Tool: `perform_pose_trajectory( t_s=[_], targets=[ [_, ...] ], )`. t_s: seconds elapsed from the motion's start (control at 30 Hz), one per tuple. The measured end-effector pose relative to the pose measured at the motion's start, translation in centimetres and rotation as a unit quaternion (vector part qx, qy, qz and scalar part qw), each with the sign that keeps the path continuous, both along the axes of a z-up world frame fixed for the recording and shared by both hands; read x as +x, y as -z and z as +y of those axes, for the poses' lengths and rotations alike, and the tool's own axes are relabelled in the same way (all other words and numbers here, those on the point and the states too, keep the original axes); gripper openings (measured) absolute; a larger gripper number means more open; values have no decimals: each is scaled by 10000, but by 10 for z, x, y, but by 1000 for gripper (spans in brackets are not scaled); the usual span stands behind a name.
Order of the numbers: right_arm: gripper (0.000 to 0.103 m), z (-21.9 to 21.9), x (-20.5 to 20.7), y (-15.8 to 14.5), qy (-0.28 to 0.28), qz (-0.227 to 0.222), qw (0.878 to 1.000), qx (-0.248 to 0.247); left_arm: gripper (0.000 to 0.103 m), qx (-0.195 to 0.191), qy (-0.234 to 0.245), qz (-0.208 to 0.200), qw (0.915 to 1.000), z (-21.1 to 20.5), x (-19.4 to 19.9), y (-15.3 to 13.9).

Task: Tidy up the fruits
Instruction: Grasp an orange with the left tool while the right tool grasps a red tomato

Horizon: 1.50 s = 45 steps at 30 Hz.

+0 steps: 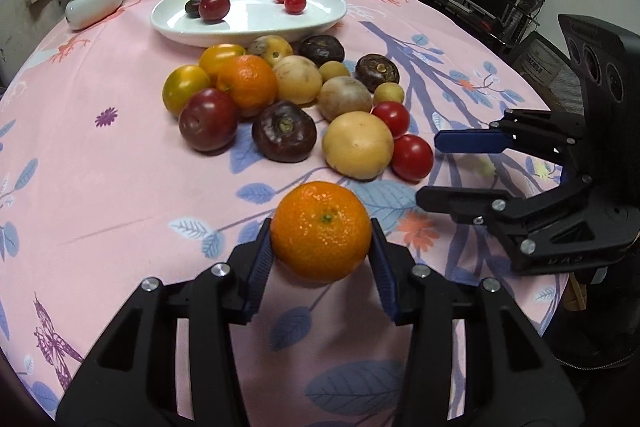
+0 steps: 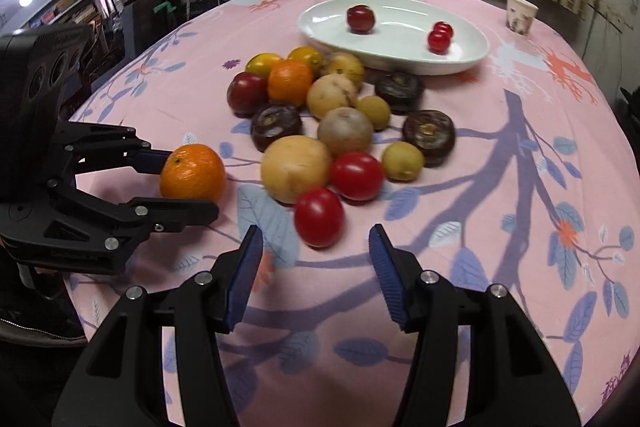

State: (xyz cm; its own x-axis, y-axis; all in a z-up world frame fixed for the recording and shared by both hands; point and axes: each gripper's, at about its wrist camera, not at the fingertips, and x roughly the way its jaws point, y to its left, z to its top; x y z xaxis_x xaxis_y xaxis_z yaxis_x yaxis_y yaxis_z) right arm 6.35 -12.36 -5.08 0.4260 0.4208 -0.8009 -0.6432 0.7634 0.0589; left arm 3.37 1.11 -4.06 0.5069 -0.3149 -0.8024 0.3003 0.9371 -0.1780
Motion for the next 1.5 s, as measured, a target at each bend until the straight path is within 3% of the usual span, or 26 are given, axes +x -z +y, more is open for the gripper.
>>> perform_pose_trajectory(
  t_s=[0.07,0.2,0.63,1.03,1.27,1.5],
  targets=[
    [53,7,2,2,-28,1,10000,-81,46,-51,6,-6,10000,1,0,1],
    [29,14,7,4,103,-207,9990,-374,47,-83,57,-28,9999,2,0,2],
    [29,-15,5,-14,206,-383,9991,21,47,-4,3,-179,9998,5,-1,-10],
    [29,-40,18,-68,309,-937,9946,307,47,251,-68,-647,9976,6,21,-63],
    [29,-22,62,-102,161,-1197,9918,422,47,106,-197,-958,9952,9,68,-99],
    [29,12,140,-90,296,-912,9951,225,47,276,-478,-791,9953,12,136,-85]
  ],
)
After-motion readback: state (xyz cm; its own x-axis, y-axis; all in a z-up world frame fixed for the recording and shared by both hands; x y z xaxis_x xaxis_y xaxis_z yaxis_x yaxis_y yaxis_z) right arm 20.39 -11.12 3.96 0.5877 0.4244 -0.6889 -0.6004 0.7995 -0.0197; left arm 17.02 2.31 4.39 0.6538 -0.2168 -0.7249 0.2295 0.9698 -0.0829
